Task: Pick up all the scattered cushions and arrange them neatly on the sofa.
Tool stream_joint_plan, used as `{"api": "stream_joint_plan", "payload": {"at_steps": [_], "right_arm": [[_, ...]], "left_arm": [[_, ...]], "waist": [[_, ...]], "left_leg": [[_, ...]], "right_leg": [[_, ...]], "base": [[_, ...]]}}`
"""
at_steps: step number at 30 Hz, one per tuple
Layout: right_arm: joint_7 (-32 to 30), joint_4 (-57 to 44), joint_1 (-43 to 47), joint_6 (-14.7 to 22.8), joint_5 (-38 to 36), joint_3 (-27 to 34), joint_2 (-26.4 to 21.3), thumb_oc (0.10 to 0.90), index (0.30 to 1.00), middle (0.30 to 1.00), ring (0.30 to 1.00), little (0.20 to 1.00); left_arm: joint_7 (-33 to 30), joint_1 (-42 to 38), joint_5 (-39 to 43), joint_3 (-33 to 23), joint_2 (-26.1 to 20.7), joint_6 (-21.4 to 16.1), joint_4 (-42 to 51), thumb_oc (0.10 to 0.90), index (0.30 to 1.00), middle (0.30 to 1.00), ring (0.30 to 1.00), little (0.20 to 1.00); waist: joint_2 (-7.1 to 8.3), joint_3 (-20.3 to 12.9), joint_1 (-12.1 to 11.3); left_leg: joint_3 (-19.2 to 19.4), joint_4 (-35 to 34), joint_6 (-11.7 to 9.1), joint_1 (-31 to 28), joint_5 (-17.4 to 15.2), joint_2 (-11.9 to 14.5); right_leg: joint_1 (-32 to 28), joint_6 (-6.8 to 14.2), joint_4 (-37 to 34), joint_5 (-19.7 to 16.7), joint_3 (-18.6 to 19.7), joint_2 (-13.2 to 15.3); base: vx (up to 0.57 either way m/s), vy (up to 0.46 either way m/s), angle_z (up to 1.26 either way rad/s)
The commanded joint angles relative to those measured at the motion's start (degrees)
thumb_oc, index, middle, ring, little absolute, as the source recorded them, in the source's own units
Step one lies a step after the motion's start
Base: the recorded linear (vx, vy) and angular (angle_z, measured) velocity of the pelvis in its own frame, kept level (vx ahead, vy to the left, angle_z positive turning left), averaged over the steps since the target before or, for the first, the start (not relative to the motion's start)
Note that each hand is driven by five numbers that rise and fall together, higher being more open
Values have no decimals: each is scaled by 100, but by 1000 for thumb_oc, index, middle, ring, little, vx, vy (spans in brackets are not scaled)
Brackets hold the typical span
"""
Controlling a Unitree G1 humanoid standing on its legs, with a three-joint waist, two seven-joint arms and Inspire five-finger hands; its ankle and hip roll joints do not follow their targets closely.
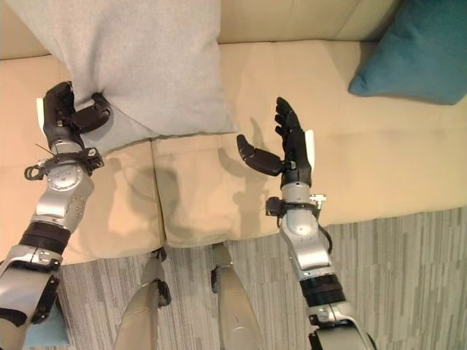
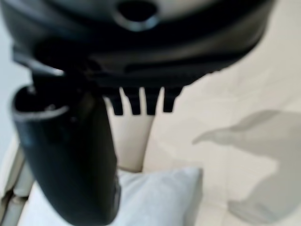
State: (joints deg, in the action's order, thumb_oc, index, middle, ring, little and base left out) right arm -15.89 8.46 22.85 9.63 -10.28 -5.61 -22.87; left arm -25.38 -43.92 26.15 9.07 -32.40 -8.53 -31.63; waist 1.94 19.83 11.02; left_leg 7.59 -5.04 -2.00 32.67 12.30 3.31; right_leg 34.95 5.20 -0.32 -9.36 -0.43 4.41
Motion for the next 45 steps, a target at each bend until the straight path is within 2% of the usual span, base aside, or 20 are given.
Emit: {"api": "stream_joint_plan", "payload": {"at_steps": [1,21,22,23,24,35,41,45], "right_arm": [[80,-310,-150,742,-81,333,-121,800,900,900,900,900],[300,-356,-258,763,-13,448,-314,800,900,900,900,900],[308,-369,-262,753,-11,454,-312,800,900,900,900,900],[307,-374,-261,749,-9,449,-313,800,900,900,900,900],[314,-374,-267,750,-17,451,-309,800,900,900,900,900],[321,-347,-289,711,80,448,-289,800,900,900,900,900],[362,-397,-456,672,151,503,-234,800,900,900,900,900],[420,-421,-644,641,212,562,-183,800,900,900,900,900]], "left_arm": [[100,-1137,-465,282,-284,-666,-15,400,300,300,300,300],[260,-1469,-1050,391,-840,-515,-245,400,300,300,300,300],[249,-1488,-1002,362,-832,-516,-261,676,714,714,714,714],[249,-1505,-992,367,-829,-519,-279,759,839,839,839,839],[256,-1510,-983,372,-832,-524,-279,800,900,900,900,900],[387,-1218,-1007,301,-748,-477,-240,800,900,900,900,900],[509,-601,-922,-2,-645,-496,-97,800,900,900,900,900],[557,103,-1238,-244,-653,-478,404,800,900,900,900,900]], "waist": [[-95,-867,8],[-119,-786,-32],[-119,-779,-30],[-118,-775,-29],[-119,-769,-29],[-124,-762,-77],[-145,-795,-151],[-148,-887,-239]], "left_leg": [[56,4,-263,-404,-762,106],[47,4,-242,-475,-765,58],[41,4,-237,-476,-769,53],[42,4,-237,-474,-766,54],[42,4,-237,-474,-762,51],[16,4,-232,-518,-757,51],[3,4,-233,-610,-761,45],[-10,4,-232,-771,-797,61]], "right_leg": [[-137,359,153,414,-102,37],[-214,387,194,417,-127,108],[-209,389,200,413,-121,112],[-209,390,200,411,-123,115],[-209,393,201,410,-124,115],[-253,391,228,428,-144,131],[-342,371,293,484,-170,143],[-526,369,302,538,-210,151]], "base": [[0,0,0],[0,0,0],[0,0,0],[0,0,0],[0,0,0],[0,0,0],[0,0,0],[9,-3,0]]}}
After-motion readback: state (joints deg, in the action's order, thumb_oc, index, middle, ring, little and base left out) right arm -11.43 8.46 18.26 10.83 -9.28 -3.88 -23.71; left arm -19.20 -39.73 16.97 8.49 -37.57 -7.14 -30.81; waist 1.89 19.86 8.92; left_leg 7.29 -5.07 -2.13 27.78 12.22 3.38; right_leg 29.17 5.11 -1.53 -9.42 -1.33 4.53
